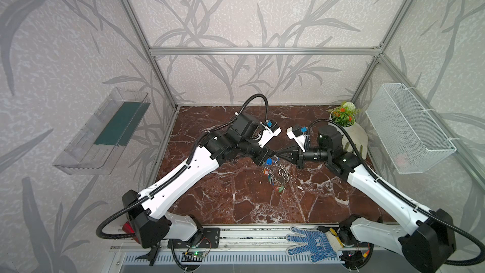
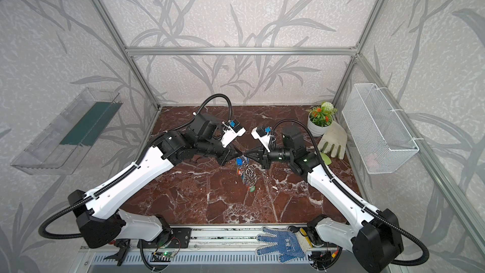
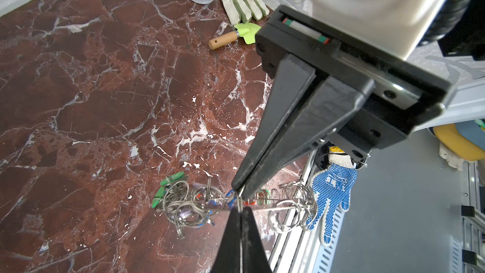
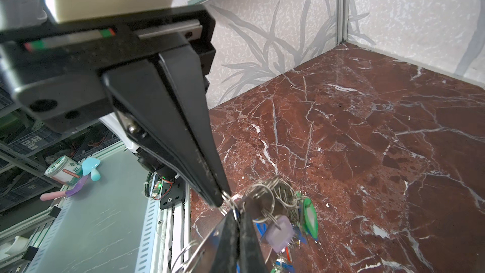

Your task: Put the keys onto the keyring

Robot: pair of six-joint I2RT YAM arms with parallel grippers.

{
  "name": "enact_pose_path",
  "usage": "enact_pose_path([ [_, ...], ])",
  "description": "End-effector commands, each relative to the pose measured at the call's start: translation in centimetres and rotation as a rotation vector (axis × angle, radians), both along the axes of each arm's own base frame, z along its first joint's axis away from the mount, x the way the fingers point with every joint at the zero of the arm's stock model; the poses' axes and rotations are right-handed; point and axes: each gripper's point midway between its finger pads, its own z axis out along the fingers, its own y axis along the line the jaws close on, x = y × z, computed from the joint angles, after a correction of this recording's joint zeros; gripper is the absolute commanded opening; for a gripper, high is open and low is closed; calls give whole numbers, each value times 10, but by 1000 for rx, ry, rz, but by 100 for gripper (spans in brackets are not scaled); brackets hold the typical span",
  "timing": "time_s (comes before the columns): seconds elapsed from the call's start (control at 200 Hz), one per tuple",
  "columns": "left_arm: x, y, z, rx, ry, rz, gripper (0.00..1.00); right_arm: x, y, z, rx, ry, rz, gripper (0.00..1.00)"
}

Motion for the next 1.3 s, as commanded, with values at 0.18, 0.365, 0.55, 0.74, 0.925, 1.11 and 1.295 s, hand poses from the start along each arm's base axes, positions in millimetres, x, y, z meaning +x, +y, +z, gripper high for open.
enact_pose_path([
  [0.18, -1, 6, 39, -104, -179, -3, 0, -1, -5, 31, 16, -85, -37, 5],
  [0.365, -1, 8, 37, -100, -188, 0, 0, -1, -5, 27, -12, -73, -45, 12],
  [0.55, 0, 8, 38, -96, -194, 2, 0, -1, -7, 23, -21, -67, -56, 21],
  [0.74, -1, 8, 41, -107, -199, 1, 0, -1, -4, 19, -23, -56, -42, 19],
  [0.925, -2, 8, 41, -107, -194, -2, 0, -3, -2, 16, -22, -57, -24, 30],
  [1.11, -3, 9, 47, -121, -203, 0, 0, 5, -1, 6, -57, -43, -51, 33],
  [1.295, -2, 10, 49, -121, -208, 10, 0, 2, 3, -1, -61, -21, -19, 43],
])
